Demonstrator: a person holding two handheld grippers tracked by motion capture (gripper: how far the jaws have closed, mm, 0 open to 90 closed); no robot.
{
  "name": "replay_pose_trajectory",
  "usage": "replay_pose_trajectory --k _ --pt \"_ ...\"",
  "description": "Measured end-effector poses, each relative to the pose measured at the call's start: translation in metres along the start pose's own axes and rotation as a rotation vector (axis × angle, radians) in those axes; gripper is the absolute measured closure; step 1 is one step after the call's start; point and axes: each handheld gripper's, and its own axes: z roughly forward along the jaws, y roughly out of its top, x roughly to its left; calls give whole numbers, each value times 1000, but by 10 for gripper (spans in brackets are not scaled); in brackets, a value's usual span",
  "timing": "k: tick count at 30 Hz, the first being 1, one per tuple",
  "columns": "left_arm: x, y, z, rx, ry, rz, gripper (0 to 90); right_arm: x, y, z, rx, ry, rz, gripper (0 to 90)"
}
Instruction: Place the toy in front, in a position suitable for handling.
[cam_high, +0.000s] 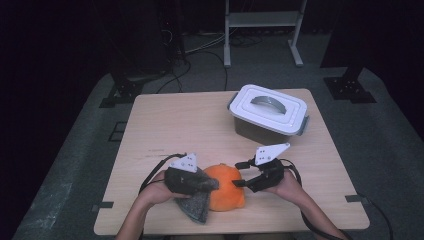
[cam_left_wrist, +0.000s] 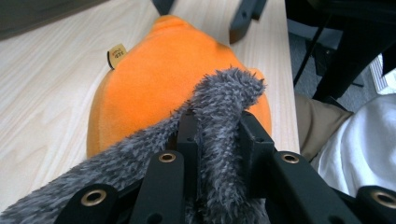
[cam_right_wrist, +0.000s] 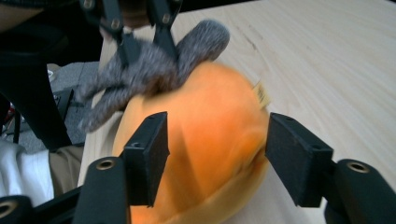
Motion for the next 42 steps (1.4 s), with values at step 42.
replay_pose_trajectory --k 42 --pt "15 26 -4 -34 4 -14 728 13 4 -2 55 -1 -128 560"
